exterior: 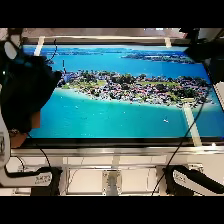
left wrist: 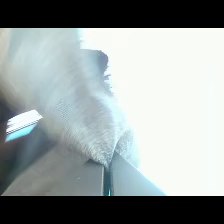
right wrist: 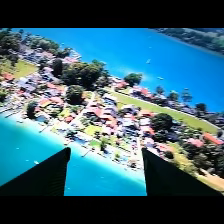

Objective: Fold the clothes and pants, and hang the long-sleeved shirts on hangers.

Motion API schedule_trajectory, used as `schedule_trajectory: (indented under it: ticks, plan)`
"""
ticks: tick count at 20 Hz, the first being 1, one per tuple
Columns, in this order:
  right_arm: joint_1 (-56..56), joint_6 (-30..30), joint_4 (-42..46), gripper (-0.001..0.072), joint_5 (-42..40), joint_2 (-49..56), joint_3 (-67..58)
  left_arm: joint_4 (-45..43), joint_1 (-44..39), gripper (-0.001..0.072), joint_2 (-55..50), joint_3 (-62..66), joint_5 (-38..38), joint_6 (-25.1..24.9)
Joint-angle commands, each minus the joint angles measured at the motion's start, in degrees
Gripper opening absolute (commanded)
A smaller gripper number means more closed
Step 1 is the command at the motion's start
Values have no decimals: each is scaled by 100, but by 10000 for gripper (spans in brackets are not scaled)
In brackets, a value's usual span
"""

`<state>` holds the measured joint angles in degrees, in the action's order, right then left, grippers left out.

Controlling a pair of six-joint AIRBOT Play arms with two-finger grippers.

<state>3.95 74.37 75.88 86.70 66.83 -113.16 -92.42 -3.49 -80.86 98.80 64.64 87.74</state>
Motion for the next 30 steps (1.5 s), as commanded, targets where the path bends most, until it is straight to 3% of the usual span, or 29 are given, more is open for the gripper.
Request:
schedule_trajectory:
  ticks: [1,5,8,12,14,15,16,17,23,25,28,30]
  plan:
    - [0,-87,1456,523,426,-417,-597,1213,-1591,38,531,22,28,-76]
    - [0,-205,2151,523,262,-831,-597,1471,-3615,38,-44,15,-238,-74]
    - [0,-203,2162,523,173,-839,-546,1471,-4964,37,-953,15,-1283,-76]
    - [0,-197,2157,522,116,-831,-20,1624,-5836,37,-1818,17,-2817,15]
    - [0,-181,2151,521,98,-763,173,1593,-5812,38,-1875,20,-3058,13]
    - [0,-175,2142,521,61,-713,245,1593,-5657,69,-1781,24,-3038,11]
    - [0,-162,2140,521,46,-662,293,1576,-5442,317,-1624,24,-2973,11]
    - [0,-157,2140,521,17,-610,343,1539,-5128,671,-1384,24,-2769,11]
    - [0,87,1950,522,-4,-168,424,-695,-2343,694,-44,22,-52,11]
    - [0,105,1556,522,59,127,426,-535,-1137,693,-142,17,328,13]
    - [0,125,1069,522,127,640,704,645,411,693,-632,17,649,-24]
    - [0,151,874,522,-7,911,1154,1327,1010,693,-1023,17,713,-243]
